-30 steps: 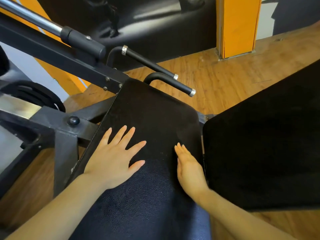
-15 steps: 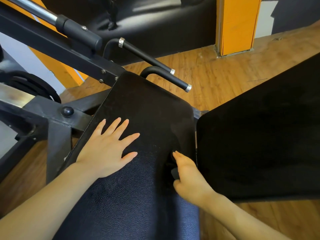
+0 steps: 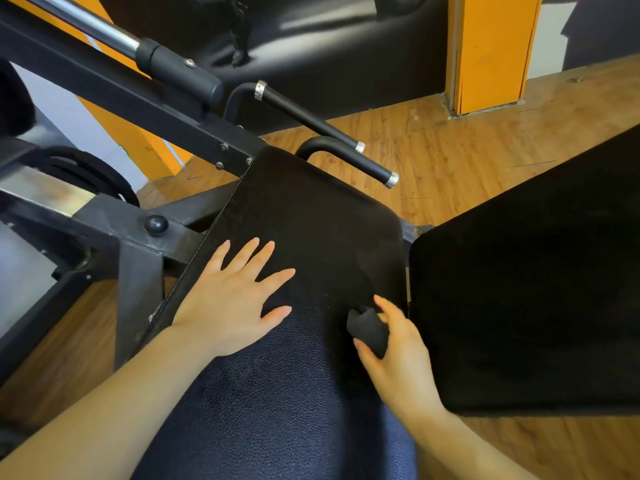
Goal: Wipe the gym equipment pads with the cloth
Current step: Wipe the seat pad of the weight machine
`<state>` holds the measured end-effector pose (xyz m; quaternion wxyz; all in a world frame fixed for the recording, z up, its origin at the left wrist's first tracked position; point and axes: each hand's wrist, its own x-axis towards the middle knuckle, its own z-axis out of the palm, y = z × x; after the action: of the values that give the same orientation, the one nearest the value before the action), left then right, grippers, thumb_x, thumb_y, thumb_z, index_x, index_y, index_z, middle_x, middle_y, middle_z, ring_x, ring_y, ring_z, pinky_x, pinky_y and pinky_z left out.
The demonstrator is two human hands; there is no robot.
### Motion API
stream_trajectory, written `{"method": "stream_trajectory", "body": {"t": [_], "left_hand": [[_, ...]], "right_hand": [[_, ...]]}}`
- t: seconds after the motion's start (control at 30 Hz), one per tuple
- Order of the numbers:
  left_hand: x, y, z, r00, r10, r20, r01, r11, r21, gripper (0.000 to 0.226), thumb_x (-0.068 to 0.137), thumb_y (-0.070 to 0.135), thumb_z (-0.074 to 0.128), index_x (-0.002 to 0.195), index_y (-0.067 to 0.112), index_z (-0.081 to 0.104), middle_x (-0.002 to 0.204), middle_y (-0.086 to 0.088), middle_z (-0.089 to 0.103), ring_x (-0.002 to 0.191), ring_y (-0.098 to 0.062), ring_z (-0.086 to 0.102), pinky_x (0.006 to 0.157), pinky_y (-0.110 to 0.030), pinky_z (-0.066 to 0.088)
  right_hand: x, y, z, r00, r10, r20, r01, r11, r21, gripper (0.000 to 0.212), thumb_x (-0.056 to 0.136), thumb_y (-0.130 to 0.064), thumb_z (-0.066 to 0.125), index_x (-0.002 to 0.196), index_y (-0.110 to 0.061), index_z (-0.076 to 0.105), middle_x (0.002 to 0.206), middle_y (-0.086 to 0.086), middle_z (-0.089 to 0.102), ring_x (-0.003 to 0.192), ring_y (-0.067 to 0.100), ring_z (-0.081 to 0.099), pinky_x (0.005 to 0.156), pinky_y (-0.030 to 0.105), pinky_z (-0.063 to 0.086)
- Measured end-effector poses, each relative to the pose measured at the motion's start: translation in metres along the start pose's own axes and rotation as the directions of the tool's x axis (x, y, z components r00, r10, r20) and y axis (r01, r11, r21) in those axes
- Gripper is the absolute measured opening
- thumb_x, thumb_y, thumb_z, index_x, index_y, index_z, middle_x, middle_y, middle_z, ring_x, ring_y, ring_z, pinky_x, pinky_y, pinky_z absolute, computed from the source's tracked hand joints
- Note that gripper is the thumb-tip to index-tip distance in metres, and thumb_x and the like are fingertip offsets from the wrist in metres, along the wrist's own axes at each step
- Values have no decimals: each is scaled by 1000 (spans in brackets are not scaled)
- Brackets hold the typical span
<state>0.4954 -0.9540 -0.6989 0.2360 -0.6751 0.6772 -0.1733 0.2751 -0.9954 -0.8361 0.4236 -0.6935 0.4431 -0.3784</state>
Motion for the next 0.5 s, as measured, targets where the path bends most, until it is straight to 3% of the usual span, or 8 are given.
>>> {"method": "stream_trajectory", "body": {"t": [0.07,0.17,0.27,0.33,0.43,0.5], "left_hand": [[0,0,0,1000,1,-6,-1,1000,3,67,89,68,17,139,37,48,151,-11,39,142,-31,32,112,-57,29],[-1,1,0,1000,0,-4,0,1000,2,67,89,68,18,139,37,49,150,-11,40,141,-31,34,111,-57,30],[-1,1,0,1000,-2,-6,2,1000,0,66,89,68,19,139,37,49,150,-11,40,141,-31,33,111,-57,30],[-1,1,0,1000,-2,-8,2,1000,-1,66,89,68,19,140,37,48,151,-11,40,142,-31,32,111,-57,29],[0,0,0,1000,0,-7,0,1000,-2,67,89,68,18,140,37,47,152,-11,38,143,-31,31,112,-57,28],[-1,1,0,1000,0,-8,0,1000,-5,67,89,68,17,140,37,48,152,-11,38,142,-31,31,112,-57,28]], "right_hand": [[6,2,-1,999,-19,-37,19,1000,-1,56,72,-31,81,121,-32,54,100,-16,60,97,7,57,89,29,48],[4,3,2,981,-177,-75,171,982,-85,35,73,-38,77,102,-34,58,96,-19,57,94,6,55,87,34,47],[-6,11,10,929,-371,-5,371,928,-31,31,75,-27,67,105,-27,58,111,-17,56,116,7,50,106,38,37],[-7,18,9,911,-409,43,409,912,16,36,75,-21,65,111,-20,61,118,-13,57,123,9,48,105,31,38],[-7,18,4,939,-344,21,345,938,-29,38,77,-33,64,115,-27,60,102,-16,58,99,2,55,86,21,46],[-5,15,5,947,-316,-62,308,945,-107,36,76,-45,64,108,-28,63,87,-15,57,83,4,54,75,24,45]]}}
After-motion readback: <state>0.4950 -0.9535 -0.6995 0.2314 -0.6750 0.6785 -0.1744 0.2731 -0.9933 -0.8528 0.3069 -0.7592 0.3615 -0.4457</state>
